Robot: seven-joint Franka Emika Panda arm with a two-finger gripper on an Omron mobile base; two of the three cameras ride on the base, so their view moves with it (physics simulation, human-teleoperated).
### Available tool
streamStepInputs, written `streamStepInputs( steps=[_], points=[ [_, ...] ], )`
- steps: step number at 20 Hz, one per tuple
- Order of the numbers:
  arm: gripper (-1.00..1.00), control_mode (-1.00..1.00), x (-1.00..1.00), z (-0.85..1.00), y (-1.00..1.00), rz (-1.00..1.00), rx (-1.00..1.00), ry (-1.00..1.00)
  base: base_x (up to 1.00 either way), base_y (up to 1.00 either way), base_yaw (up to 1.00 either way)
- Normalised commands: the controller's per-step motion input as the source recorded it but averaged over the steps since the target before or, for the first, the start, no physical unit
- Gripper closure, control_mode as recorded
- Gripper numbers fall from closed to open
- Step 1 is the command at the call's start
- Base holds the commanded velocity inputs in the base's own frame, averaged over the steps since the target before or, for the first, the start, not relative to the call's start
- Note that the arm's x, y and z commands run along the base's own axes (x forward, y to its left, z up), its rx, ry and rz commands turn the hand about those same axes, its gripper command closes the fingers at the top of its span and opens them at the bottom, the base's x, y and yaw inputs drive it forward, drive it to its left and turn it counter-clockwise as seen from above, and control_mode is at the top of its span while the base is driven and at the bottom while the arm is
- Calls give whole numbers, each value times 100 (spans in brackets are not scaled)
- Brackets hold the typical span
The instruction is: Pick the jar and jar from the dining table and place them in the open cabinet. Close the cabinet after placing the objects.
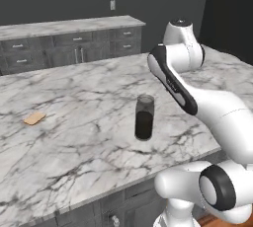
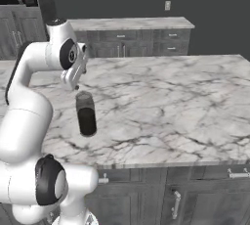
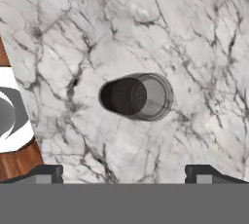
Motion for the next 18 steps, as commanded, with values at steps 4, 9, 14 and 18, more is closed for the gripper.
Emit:
streamStepInputs(
  steps=[4, 9, 14, 18],
  points=[
    [-100, -100, 47, -2, 14, -3, 0, 7, 0, 0, 0],
    [-100, -100, 50, -6, 28, 0, 0, 6, 0, 0, 0],
    [-100, -100, 22, -6, 30, 0, 0, 3, 0, 0, 0],
    [-100, -100, 0, -3, 8, 0, 0, 0, 0, 0, 0]
  ],
)
